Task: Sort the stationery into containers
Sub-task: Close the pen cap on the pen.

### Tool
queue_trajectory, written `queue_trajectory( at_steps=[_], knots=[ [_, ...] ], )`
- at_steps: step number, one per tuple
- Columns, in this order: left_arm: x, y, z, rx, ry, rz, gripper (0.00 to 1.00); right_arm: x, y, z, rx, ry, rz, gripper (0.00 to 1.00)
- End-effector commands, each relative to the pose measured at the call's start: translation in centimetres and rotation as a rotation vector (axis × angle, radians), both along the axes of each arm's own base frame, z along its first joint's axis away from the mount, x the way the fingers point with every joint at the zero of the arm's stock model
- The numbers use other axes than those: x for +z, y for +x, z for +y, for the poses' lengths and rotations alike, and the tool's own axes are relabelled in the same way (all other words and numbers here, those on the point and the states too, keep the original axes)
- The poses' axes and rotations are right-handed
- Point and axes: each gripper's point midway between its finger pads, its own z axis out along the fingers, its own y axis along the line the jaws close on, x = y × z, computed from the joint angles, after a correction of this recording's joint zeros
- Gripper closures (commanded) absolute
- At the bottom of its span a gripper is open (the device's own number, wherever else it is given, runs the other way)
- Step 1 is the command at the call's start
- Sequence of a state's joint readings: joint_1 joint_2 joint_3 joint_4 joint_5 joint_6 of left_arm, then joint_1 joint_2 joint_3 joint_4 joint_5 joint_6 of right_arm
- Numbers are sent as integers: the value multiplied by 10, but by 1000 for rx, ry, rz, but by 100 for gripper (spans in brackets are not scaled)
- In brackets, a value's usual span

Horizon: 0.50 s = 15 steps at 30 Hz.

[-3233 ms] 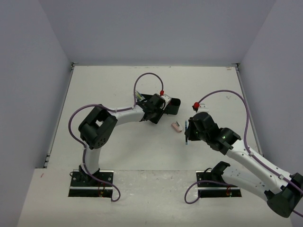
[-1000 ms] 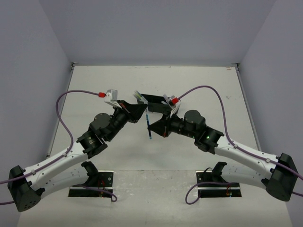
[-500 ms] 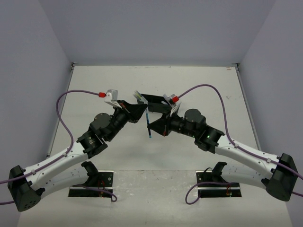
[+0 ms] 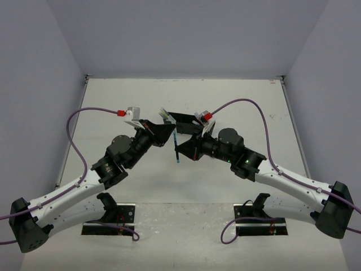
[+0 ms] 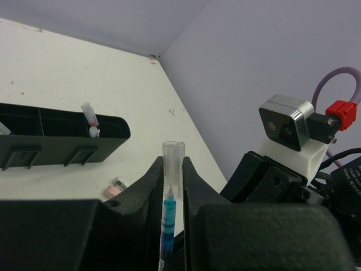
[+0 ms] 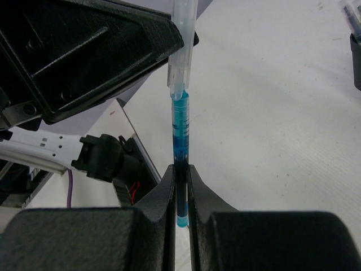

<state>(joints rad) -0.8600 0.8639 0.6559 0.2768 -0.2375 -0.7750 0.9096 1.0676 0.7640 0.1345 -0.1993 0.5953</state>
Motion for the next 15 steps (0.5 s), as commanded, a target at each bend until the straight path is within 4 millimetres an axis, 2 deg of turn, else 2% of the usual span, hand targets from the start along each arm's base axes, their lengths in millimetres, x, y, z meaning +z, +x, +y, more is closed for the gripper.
queue_trajectory(
  at_steps=[1,7,15],
  knots=[
    [11,-2,4,6,-43,-34,100,37,5,5,-15,72,-50,100],
    [8,-2,3,6,-37,-30,100,44,7,5,-28,90,-56,100],
    [8,-4,4,2,-53,-24,100,61,22,2,-107,131,-40,100]
  ],
)
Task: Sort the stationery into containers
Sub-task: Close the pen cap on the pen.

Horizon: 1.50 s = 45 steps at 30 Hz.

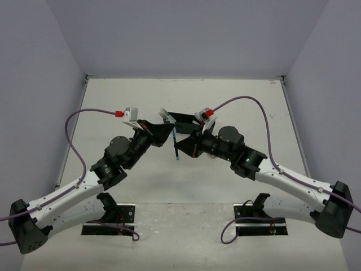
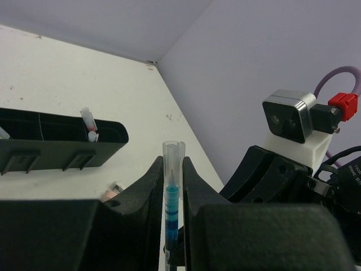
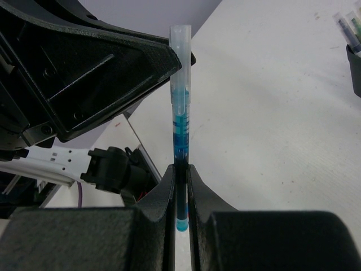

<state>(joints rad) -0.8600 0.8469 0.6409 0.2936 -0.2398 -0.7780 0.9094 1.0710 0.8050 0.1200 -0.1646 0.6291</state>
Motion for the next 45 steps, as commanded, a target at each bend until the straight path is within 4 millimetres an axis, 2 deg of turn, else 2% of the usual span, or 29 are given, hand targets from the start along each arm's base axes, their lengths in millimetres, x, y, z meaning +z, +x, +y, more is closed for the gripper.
queue_trajectory(
  at_steps=[1,8,11,17,22,27,34,41,45],
  knots=[
    [6,-3,2,-2,-38,-13,100,49,16,2,-71,106,-61,100],
    [11,-9,-2,-43,-57,-17,100,79,31,4,-87,109,-174,100],
    [18,-15,-7,-84,-54,-38,100,77,38,3,-85,65,-188,100],
    [29,-26,-13,-162,45,-155,100,67,23,-2,1,20,-229,100],
    [28,-34,-23,-243,135,-208,100,71,19,-15,-10,22,-276,100],
    [24,-34,-24,-239,116,-187,100,81,15,-20,-14,47,-296,100],
    [39,-34,-23,-234,80,-200,77,78,3,-20,45,66,-332,100],
    [48,-40,-28,-278,78,-235,73,83,-8,-23,79,84,-366,100],
    [50,-45,-31,-309,66,-265,75,84,-15,-21,128,87,-379,100]
  ],
)
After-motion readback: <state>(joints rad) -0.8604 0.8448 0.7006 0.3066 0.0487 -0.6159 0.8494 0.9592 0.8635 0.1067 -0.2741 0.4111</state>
